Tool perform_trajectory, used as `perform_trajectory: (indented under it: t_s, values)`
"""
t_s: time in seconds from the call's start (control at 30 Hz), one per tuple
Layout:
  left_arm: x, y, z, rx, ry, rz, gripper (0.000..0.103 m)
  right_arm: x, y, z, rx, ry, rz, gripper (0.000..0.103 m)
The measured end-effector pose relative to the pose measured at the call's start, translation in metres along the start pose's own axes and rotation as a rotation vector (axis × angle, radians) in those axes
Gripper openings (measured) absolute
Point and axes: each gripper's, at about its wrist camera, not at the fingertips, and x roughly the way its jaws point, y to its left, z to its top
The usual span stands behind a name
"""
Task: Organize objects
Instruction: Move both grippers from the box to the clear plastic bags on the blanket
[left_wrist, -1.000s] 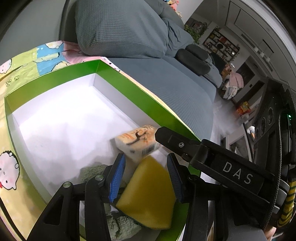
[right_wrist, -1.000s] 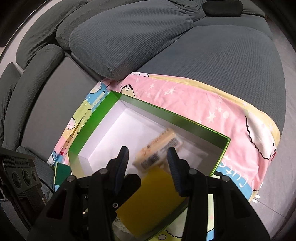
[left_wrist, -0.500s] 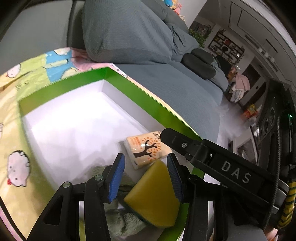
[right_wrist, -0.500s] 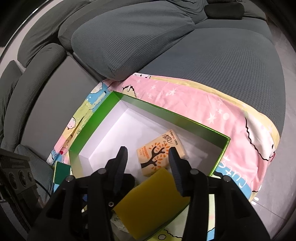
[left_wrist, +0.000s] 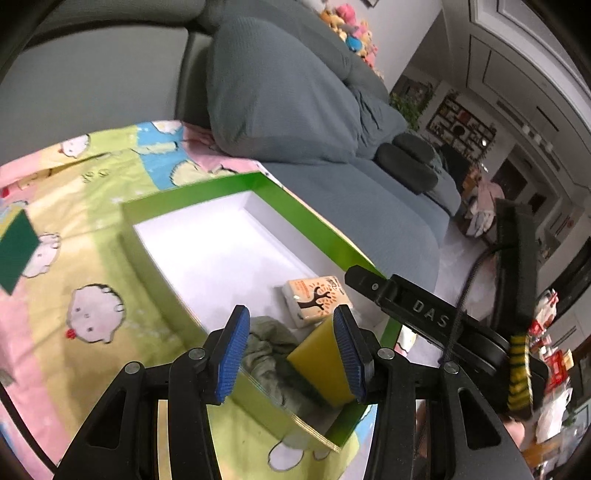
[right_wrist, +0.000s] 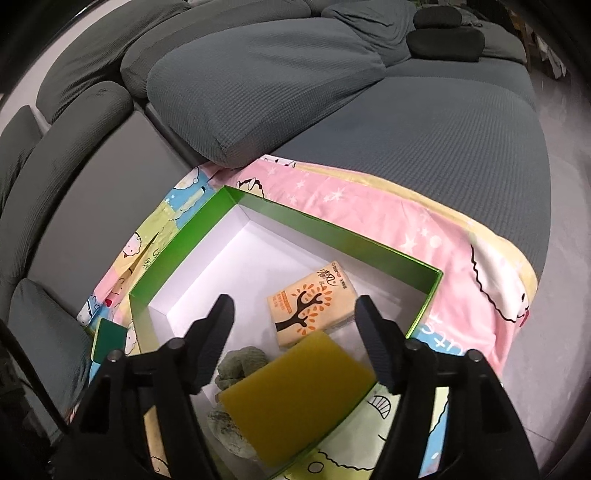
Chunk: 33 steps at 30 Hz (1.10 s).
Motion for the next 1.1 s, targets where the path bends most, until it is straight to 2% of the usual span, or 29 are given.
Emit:
perform_trajectory:
  t_s: [0.1, 0.17, 0.4, 0.53, 0.6, 0.83, 0.93, 1.1]
  values:
    - [-0.019, 0.005, -0.006, -0.009, -0.033, 0.024, 0.050, -0.005, 0.006, -0.002, -0.010, -0.023, 0.001, 0.075]
    - [-0.032, 0.009, -0.011, -0.011, -0.055, 0.042, 0.062, -0.008, 0.013, -0.005, -0.027, -0.035, 0.005, 0.078]
    - [-0.079, 0.035, -0.030, -0.045, -0.134, 0.129, 0.068, -0.023, 0.043, -0.015, -0.130, -0.081, -0.003, 0.084]
    - [-0.109, 0.056, -0.044, -0.094, -0.197, 0.186, 0.077, -0.031, 0.059, -0.023, -0.187, -0.106, 0.024, 0.090]
    - [-0.122, 0.070, -0.051, -0.121, -0.225, 0.211, 0.078, -0.035, 0.069, -0.028, -0.217, -0.112, 0.041, 0.090]
    - [-0.164, 0.129, -0.078, -0.292, -0.289, 0.379, 0.078, -0.046, 0.112, -0.048, -0.368, -0.133, 0.091, 0.092]
    - [-0.176, 0.154, -0.090, -0.356, -0.296, 0.475, 0.078, -0.048, 0.130, -0.059, -0.431, -0.134, 0.121, 0.093]
    - [-0.185, 0.182, -0.106, -0.431, -0.268, 0.537, 0.078, -0.047, 0.163, -0.077, -0.518, -0.110, 0.196, 0.093]
